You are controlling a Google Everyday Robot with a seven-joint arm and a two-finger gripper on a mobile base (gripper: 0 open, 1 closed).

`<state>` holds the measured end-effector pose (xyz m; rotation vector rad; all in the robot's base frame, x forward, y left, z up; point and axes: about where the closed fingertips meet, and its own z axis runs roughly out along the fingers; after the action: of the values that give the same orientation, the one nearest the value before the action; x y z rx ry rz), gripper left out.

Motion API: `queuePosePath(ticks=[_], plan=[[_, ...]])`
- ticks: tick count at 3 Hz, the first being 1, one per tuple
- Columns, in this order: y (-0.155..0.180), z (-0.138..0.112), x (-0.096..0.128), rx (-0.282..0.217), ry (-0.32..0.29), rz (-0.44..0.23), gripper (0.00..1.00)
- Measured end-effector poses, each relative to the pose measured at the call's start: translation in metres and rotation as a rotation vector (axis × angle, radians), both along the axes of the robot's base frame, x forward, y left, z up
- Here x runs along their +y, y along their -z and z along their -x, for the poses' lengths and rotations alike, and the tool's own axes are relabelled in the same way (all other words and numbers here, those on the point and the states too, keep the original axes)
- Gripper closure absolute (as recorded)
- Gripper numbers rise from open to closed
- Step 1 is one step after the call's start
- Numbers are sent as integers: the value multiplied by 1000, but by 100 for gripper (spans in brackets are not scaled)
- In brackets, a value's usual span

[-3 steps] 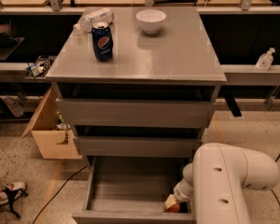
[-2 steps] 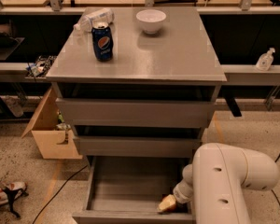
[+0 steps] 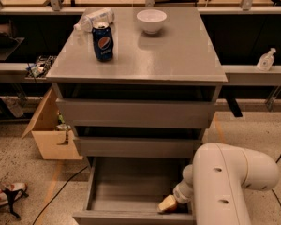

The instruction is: Pick orange from bottom drawer and place on counter

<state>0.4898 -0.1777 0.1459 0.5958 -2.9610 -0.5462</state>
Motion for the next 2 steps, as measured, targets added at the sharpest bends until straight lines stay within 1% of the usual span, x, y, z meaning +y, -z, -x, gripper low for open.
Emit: queuePosePath(ticks=[2], plan=[[0, 0, 1, 0, 1, 0, 0]])
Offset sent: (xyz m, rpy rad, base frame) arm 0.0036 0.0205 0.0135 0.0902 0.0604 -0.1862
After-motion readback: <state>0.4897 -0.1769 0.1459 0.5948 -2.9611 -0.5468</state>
